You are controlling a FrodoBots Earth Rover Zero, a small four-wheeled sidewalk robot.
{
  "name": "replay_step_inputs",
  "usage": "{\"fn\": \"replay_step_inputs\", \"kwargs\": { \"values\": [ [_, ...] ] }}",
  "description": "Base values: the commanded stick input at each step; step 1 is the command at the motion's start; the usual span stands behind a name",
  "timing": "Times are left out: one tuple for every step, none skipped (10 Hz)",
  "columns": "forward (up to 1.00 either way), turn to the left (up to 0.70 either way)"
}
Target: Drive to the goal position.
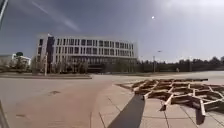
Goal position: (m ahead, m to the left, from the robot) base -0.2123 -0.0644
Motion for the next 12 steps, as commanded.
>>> {"fn": "replay_step_inputs", "kwargs": {
  "values": [
    [0.05, 0.00],
    [0.04, 0.00],
    [0.04, 0.00],
    [0.05, 0.00],
    [0.05, 0.00],
    [0.05, 0.00],
    [0.05, 0.00],
    [0.05, 0.00],
    [0.05, 0.00],
    [0.05, 0.00],
    [0.05, 0.00],
    [0.05, 0.00]
  ]
}}
